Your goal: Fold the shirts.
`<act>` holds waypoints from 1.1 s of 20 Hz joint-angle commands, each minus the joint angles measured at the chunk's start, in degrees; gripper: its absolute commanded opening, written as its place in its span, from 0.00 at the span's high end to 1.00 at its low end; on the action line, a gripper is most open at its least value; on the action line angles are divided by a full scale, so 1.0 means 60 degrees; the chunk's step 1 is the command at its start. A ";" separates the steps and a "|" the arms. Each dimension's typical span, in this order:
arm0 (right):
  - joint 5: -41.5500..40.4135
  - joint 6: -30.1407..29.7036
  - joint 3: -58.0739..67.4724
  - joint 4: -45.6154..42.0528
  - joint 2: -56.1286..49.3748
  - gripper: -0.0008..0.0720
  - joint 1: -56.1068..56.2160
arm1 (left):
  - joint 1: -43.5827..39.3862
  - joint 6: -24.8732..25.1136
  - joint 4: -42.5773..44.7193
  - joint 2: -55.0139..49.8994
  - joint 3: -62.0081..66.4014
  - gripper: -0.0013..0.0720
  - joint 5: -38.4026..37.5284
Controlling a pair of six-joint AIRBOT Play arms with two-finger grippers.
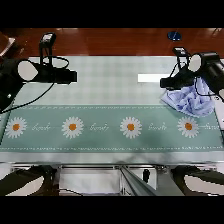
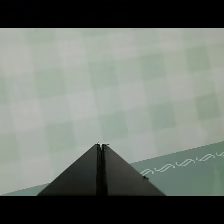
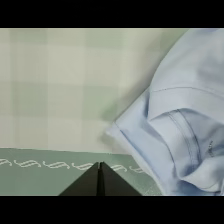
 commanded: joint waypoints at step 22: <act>-0.1606 0.0656 -0.0004 -0.2164 -0.0004 0.40 0.0004 | 0.0000 -0.0004 -0.0062 -0.0437 -0.0007 0.70 0.2226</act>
